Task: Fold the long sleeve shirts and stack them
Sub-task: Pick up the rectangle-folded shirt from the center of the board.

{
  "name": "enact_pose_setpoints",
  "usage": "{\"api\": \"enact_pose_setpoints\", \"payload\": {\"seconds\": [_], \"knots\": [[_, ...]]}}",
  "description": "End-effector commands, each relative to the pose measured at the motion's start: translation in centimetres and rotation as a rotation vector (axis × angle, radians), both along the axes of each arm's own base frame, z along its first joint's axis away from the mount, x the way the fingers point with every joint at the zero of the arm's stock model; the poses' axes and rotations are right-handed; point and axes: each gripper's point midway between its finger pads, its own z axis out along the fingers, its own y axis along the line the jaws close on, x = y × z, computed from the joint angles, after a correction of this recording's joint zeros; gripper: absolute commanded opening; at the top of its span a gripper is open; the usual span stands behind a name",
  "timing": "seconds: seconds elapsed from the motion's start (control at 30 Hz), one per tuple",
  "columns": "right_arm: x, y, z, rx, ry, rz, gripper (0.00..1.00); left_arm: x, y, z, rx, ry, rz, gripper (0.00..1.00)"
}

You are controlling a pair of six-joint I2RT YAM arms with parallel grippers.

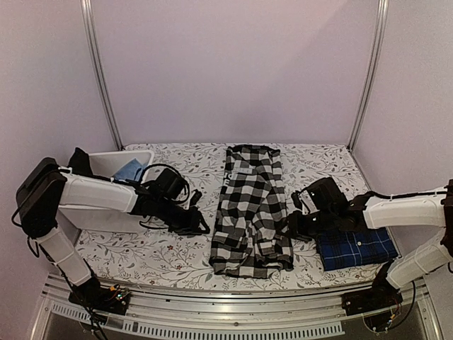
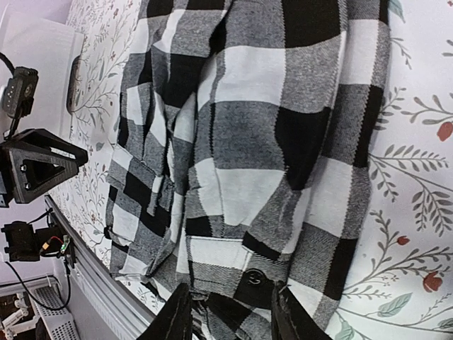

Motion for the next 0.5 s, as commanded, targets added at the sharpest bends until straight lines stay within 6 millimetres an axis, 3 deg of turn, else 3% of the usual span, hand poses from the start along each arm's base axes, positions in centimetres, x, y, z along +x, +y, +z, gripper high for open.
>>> {"api": "enact_pose_setpoints", "payload": {"seconds": [0.0,0.27,0.47], "knots": [[0.0,-1.8,-0.6,0.003,0.022,-0.005,0.38,0.7,-1.1,-0.4,-0.032,0.007,-0.028,0.34],[0.2,-3.3,-2.2,-0.004,0.037,0.035,0.52,0.6,-2.3,-2.3,-0.028,0.068,-0.026,0.36],[-0.7,-3.3,-3.5,0.014,0.060,0.051,0.55,-0.3,-2.8,-3.7,-0.012,0.118,-0.033,0.37]]}}
